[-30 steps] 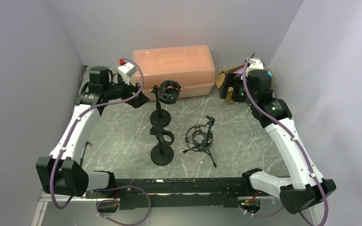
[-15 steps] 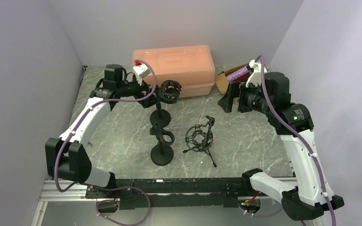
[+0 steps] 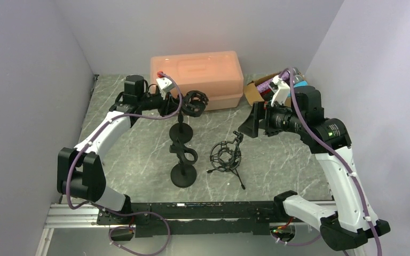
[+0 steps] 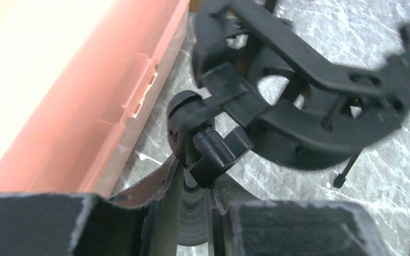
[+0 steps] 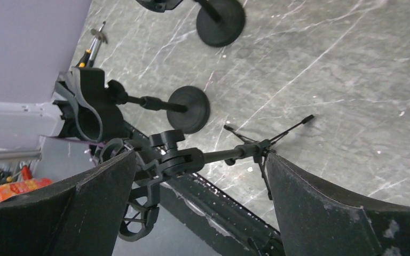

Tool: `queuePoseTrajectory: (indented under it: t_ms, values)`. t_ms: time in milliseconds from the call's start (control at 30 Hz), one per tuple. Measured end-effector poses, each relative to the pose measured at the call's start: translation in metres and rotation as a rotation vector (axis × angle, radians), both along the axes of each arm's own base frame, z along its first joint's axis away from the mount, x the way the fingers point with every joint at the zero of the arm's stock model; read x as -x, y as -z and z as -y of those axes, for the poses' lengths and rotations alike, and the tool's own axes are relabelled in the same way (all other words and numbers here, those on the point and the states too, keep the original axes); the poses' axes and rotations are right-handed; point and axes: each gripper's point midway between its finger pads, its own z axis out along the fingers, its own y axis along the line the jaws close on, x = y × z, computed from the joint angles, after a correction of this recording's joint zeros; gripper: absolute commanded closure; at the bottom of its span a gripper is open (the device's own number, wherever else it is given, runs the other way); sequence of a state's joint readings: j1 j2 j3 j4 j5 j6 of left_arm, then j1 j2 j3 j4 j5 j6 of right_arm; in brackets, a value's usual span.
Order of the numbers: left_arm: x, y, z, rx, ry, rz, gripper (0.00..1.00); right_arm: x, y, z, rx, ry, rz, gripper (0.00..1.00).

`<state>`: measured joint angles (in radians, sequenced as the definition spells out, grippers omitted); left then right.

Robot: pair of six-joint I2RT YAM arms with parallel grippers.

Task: Attach the microphones to the stand

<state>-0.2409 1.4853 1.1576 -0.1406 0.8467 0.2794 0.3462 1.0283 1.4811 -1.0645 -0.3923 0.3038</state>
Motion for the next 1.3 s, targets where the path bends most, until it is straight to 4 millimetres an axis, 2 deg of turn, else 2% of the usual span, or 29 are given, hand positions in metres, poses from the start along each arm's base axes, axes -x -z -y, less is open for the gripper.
queuePoseTrajectory:
  t_ms: [233, 433, 500, 600, 700, 800, 933, 1033, 1300]
  values:
    - [-0.003, -0.002, -0.002, -0.008, -0.008, 0.052, 0.86, 0.014, 0.012, -0.023, -0.023, -0.084, -0.056, 0.17]
    - [-0.002, 0.000, -0.011, -0.042, -0.038, 0.053, 0.93, 0.018, 0.031, -0.041, 0.009, -0.119, -0.112, 0.32]
    - [-0.002, -0.001, -0.015, -0.048, -0.055, 0.049, 0.94, 0.016, 0.034, -0.044, 0.015, -0.108, -0.118, 0.43]
    - [-0.005, -0.001, -0.028, -0.059, -0.097, 0.040, 0.97, 0.013, 0.033, -0.046, 0.020, -0.094, -0.095, 0.67]
    - [-0.012, -0.002, -0.049, -0.068, -0.163, 0.034, 0.98, 0.004, 0.031, -0.046, 0.027, -0.074, -0.060, 0.86]
    - [-0.022, -0.004, -0.076, -0.075, -0.241, 0.035, 0.98, -0.003, 0.028, -0.047, 0.033, -0.056, -0.031, 0.98]
    - [-0.032, -0.008, -0.111, -0.082, -0.333, 0.046, 0.99, -0.013, 0.021, -0.050, 0.037, -0.044, -0.006, 1.00]
    - [-0.034, -0.012, -0.129, -0.085, -0.380, 0.058, 1.00, -0.018, 0.021, -0.054, 0.047, -0.049, -0.019, 1.00]
    - [-0.036, -0.013, -0.166, -0.091, -0.469, 0.047, 1.00, -0.056, 0.018, -0.072, 0.085, -0.044, 0.006, 1.00]
